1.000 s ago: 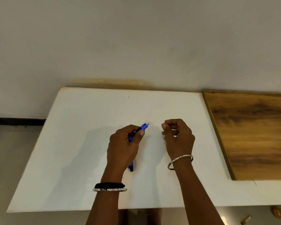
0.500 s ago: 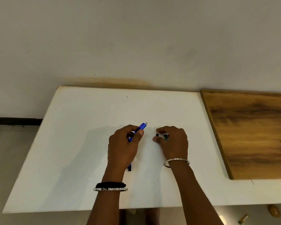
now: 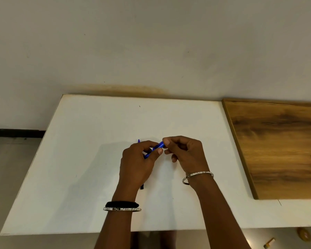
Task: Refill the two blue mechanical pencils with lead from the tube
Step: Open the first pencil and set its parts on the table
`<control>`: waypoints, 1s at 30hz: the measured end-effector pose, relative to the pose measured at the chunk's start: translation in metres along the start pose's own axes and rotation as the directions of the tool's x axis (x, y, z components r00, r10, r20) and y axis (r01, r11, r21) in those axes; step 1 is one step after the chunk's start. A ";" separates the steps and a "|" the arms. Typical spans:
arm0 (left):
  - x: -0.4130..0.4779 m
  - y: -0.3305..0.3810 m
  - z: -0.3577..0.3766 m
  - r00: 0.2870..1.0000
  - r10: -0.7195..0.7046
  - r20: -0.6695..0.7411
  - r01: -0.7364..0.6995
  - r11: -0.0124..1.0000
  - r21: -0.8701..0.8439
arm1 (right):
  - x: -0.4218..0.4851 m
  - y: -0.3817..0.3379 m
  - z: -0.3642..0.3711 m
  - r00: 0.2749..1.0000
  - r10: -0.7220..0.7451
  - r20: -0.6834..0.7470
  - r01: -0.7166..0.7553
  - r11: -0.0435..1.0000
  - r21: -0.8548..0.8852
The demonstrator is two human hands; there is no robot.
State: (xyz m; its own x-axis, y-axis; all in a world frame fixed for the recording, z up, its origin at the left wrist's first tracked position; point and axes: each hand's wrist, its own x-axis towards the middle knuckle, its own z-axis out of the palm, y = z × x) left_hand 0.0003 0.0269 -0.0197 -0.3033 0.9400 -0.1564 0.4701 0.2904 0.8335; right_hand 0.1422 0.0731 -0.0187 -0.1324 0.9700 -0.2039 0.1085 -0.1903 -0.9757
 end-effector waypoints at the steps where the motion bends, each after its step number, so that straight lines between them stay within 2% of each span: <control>1: 0.000 0.000 0.000 1.000 0.003 0.002 -0.003 1.000 -0.001 | 0.000 0.000 -0.002 1.000 0.003 -0.001 -0.003 1.000 0.021; 7: -0.001 0.001 0.001 1.000 0.009 0.005 -0.009 1.000 0.004 | -0.002 -0.001 -0.006 0.995 0.100 0.020 -0.102 0.983 0.150; 11: -0.001 0.001 0.000 1.000 0.002 0.005 -0.002 1.000 0.009 | -0.001 0.000 -0.002 0.986 0.152 -0.066 -0.136 0.970 0.201; 13: -0.001 0.002 -0.001 1.000 -0.022 -0.010 0.022 1.000 -0.008 | 0.001 0.003 -0.001 0.982 0.073 -0.174 -0.058 0.994 0.095; 15: -0.001 0.001 -0.001 0.997 -0.055 -0.049 0.053 0.998 -0.038 | 0.003 0.006 -0.002 0.954 -0.128 -0.273 0.081 0.981 -0.175; 17: 0.000 0.002 -0.002 0.993 -0.079 -0.087 0.073 0.995 -0.070 | 0.002 0.009 0.000 0.923 -0.297 -0.246 0.171 0.887 -0.430; 18: 0.000 0.002 -0.002 0.991 -0.088 -0.100 0.080 0.993 -0.082 | 0.002 0.010 0.001 0.923 -0.328 -0.200 0.183 0.834 -0.521; 21: 0.000 0.004 -0.003 0.988 -0.102 -0.114 0.090 0.990 -0.105 | -0.001 0.013 0.008 0.944 -0.321 -0.074 0.174 0.677 -0.716; 23: -0.001 0.004 -0.003 0.988 -0.107 -0.111 0.094 0.989 -0.114 | -0.002 0.013 0.011 0.941 -0.335 -0.045 0.183 0.616 -0.766; 27: -0.002 0.006 -0.005 0.988 -0.109 -0.111 0.096 0.988 -0.119 | -0.001 0.013 0.014 0.968 -0.250 -0.034 0.111 0.544 -0.831; 30: -0.002 0.007 -0.006 0.988 -0.121 -0.101 0.108 0.986 -0.126 | 0.000 0.010 0.013 0.984 -0.166 -0.060 0.051 0.592 -0.804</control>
State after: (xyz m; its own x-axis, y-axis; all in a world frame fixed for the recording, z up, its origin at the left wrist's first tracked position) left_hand -0.0009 0.0257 -0.0097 -0.4398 0.8751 -0.2019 0.3266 0.3652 0.8718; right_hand 0.1300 0.0693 -0.0297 -0.0888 0.9955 -0.0339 0.8498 0.0579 -0.5239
